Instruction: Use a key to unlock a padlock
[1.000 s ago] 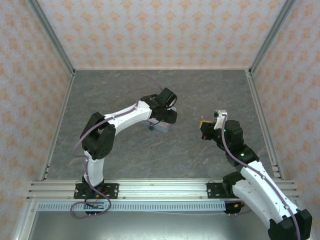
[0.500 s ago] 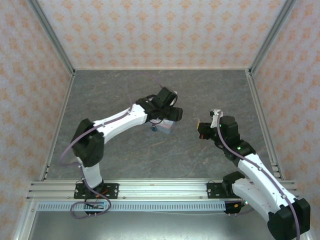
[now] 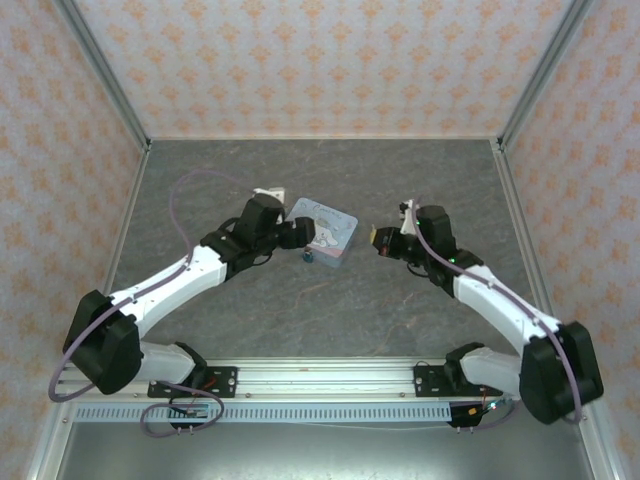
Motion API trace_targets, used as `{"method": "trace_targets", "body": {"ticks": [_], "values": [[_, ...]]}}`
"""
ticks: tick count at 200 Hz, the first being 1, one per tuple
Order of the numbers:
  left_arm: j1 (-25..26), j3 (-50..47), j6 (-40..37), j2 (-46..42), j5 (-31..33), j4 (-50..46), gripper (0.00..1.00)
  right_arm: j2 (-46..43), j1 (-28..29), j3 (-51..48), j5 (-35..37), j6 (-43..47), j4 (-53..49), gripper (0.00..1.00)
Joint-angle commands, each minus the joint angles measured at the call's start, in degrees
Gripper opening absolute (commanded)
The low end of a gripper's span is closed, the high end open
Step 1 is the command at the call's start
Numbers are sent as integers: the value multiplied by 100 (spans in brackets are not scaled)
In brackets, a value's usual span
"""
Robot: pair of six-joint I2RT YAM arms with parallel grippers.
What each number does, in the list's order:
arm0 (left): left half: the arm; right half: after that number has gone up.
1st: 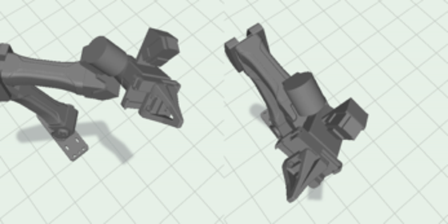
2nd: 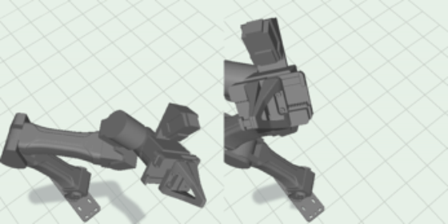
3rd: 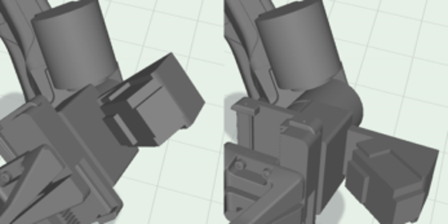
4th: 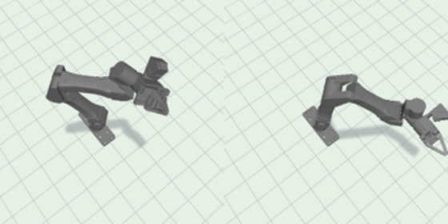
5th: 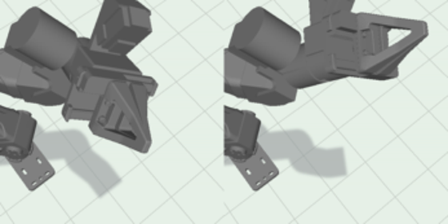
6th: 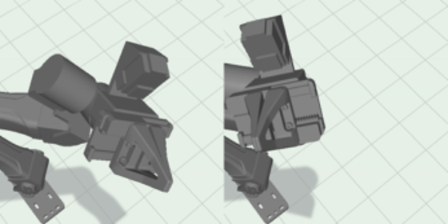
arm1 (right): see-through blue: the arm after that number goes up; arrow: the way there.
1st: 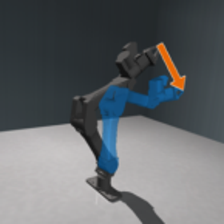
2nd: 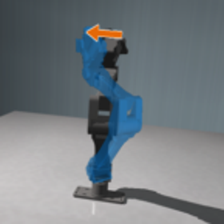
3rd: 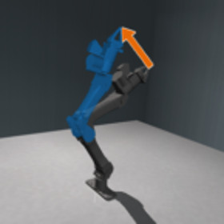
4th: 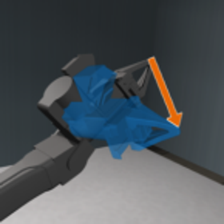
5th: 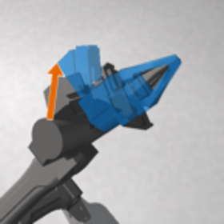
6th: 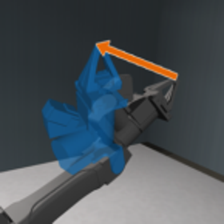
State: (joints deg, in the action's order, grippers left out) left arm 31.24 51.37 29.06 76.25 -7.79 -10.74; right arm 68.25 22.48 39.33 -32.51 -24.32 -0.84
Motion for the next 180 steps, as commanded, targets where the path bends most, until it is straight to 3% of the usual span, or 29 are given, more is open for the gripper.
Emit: {"method": "trace_targets", "body": {"ticks": [1, 36, 91, 180], "values": [[-244, -407, 267, -105, -752, 591, 84, 529, 283, 444, -242, -299, 316, 0], [-493, -911, 189, 15, -1367, 1150, 84, 1454, 644, 1024, -93, -440, 566, 0], [-651, -1243, 285, 707, -2068, 2134, 81, 2498, 762, 1602, 93, -447, 767, 0], [-650, -1395, 188, 1495, -2299, 2857, 77, 3012, 763, 1645, 331, -90, 170, 0]]}}
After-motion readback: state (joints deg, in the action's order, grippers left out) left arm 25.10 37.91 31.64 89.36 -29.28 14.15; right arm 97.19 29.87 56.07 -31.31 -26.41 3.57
